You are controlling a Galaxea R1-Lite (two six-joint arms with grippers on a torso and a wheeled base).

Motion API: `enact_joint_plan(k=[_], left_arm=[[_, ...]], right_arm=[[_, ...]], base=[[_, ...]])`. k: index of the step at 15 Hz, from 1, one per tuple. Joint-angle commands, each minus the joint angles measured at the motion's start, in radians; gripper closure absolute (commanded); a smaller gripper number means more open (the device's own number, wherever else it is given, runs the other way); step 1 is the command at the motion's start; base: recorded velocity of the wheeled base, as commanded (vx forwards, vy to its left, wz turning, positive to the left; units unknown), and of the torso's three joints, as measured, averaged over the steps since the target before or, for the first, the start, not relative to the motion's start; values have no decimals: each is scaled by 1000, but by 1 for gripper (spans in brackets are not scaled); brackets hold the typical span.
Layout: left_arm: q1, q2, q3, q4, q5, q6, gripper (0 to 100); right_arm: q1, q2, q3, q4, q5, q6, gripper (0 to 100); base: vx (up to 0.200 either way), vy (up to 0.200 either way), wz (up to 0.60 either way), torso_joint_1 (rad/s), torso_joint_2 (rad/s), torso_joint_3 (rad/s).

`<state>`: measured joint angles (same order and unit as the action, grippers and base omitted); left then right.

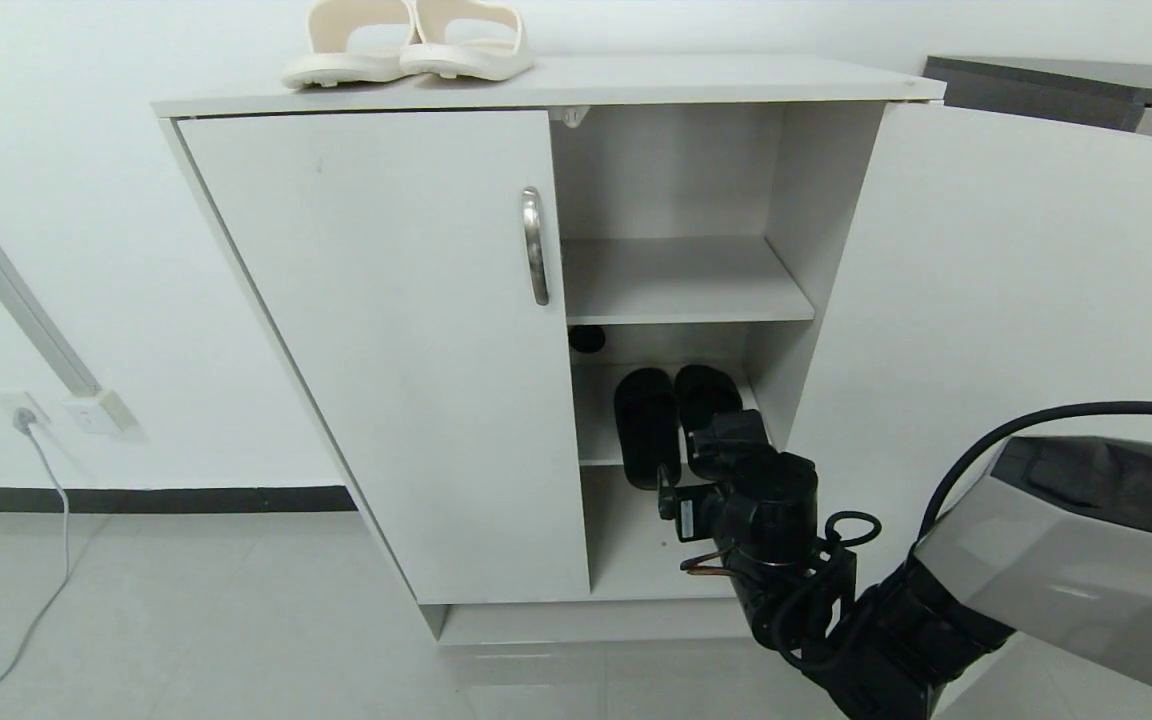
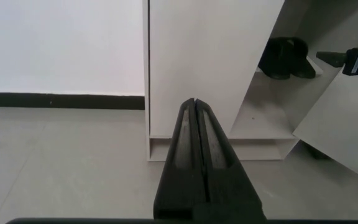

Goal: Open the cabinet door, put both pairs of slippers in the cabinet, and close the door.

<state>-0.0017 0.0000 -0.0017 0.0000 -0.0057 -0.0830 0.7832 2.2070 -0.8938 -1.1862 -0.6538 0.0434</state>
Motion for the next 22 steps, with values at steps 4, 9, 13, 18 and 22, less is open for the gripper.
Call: enact_joint_plan(k=[4,9,13,18,22], left_arm=[[0,2,0,0,0,0,100],[0,2,0,0,0,0,100],[0,2,0,0,0,2,100],[0,2,0,0,0,2,100],[0,2,0,0,0,2,100]], right_arm=[[41,-133,101,7,80,-25,0],[70,-156,144,10,85,-34,0],[74,-178,207,3,111,-80,0],[85,-176,207,3,112,-83,0],[88,-174,208,-3,112,-83,0]], base=[[0,0,0,0,0,0],[0,120,0,1,0,2],[0,200,0,7,6,5],[0,200,0,4,3,2],[0,200,0,-1,4,0]])
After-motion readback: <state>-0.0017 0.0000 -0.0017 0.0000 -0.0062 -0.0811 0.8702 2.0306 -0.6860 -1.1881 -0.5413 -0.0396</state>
